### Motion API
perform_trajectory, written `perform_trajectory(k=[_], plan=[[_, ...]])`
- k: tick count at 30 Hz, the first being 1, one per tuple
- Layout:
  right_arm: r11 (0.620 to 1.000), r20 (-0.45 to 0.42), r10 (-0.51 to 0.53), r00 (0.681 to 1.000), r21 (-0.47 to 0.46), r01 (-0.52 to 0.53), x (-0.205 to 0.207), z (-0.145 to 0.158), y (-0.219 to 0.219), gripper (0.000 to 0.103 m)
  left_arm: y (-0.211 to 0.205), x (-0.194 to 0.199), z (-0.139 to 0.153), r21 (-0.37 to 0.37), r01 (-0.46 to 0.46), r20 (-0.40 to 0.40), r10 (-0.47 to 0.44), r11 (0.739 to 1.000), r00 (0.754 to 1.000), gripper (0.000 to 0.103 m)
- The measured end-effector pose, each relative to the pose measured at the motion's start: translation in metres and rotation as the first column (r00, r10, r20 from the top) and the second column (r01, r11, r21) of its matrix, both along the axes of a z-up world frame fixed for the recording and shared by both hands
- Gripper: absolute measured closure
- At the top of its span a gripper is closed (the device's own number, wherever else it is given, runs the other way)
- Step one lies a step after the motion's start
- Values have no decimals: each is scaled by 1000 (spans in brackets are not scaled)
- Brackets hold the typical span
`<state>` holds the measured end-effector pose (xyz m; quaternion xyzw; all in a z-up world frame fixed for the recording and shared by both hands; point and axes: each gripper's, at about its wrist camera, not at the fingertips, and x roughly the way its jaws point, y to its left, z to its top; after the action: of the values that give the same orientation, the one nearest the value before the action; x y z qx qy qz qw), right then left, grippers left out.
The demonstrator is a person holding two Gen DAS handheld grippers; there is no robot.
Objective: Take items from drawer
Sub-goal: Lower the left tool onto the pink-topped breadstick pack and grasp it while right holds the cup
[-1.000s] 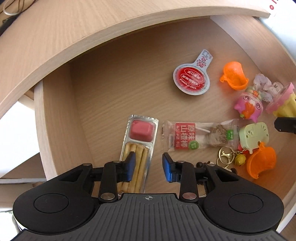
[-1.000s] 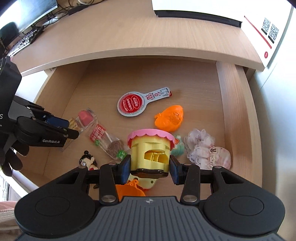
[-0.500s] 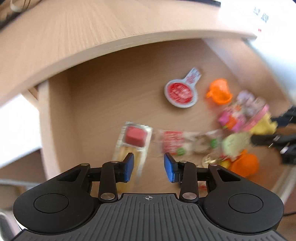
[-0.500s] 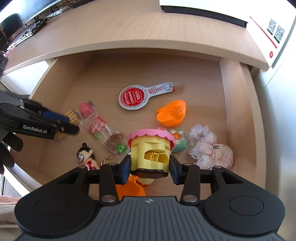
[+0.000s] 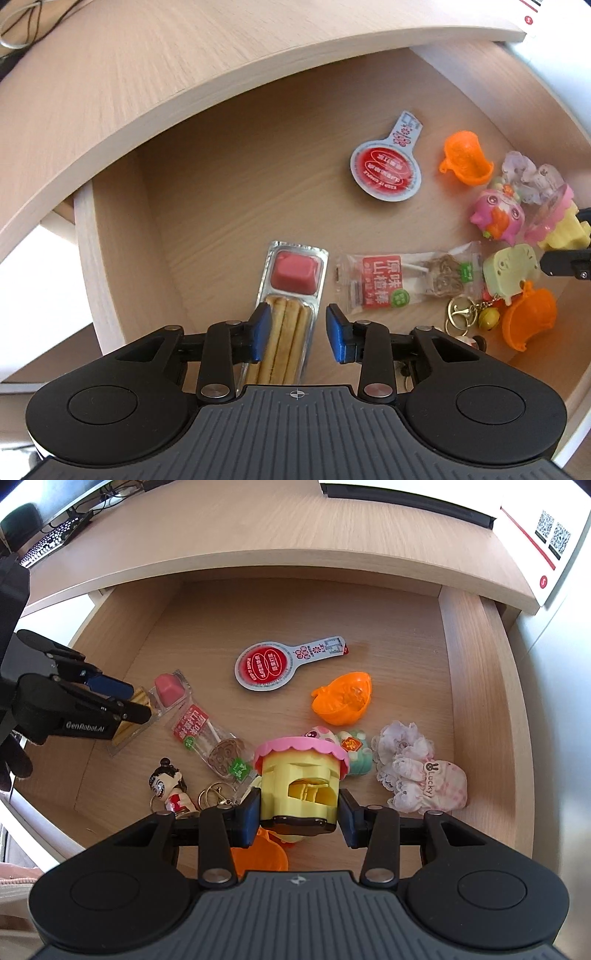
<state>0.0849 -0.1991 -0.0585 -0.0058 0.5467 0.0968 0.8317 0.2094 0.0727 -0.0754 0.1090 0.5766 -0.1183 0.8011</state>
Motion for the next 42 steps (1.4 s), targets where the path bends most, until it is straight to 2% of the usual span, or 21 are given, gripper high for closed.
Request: perform_trajectory(k=[4, 8, 9, 11, 14, 19, 21, 22, 23, 25, 28, 33, 42], plan=[[1000, -10, -5, 1000, -1, 5, -1, -2, 2, 61, -5, 0, -2, 9, 43, -16, -43, 999, 999, 63], [1000, -22, -5, 1000, 3, 5, -3, -4, 2, 61, -8, 3, -2, -82, 0, -67, -6, 997, 998, 41], [1000, -28, -7, 1000, 3, 7, -3, -6, 2, 61, -10, 3, -2, -99, -9, -68, 2, 995, 998, 39], [1000, -32, -8, 999, -5, 8, -1, -7, 3, 61, -16, 4, -4, -123, -25, -58, 18, 992, 998, 25], [1000, -22, -3, 1000, -13, 3, -1, -3, 4, 61, -18, 3, -7, -169, -41, -49, 33, 985, 998, 15], [1000, -12, -6, 1000, -11, 6, 1, 1, 2, 61, -9, 0, -4, -286, -51, -68, 33, 957, 997, 15], [1000, -19, -8, 1000, -16, 8, 2, -1, 2, 61, -8, -2, 1, -315, -41, -69, 20, 948, 997, 21], [1000, -20, -10, 1000, -19, 9, 1, -1, 2, 61, -7, -5, 5, -316, -21, -56, 4, 948, 998, 28], [1000, -17, -9, 1000, -20, 9, 1, -1, 2, 61, -7, -8, 11, -303, 6, -37, -18, 953, 999, 33], [1000, -9, -8, 1000, -18, 8, 1, 1, 2, 61, -6, -15, 20, -242, 59, -22, -66, 969, 998, 34], [1000, -4, -10, 1000, -9, 10, 3, 2, 0, 61, -4, -18, 18, -163, 107, -55, -118, 981, 992, 34], [1000, -30, -16, 999, -12, 16, 6, -6, 2, 61, -4, -16, 3, -45, 78, -63, -81, 996, 995, 36], [1000, -37, -11, 999, -28, 10, 6, -5, 7, 61, -2, -9, -13, -55, 45, -88, -50, 997, 995, 39]])
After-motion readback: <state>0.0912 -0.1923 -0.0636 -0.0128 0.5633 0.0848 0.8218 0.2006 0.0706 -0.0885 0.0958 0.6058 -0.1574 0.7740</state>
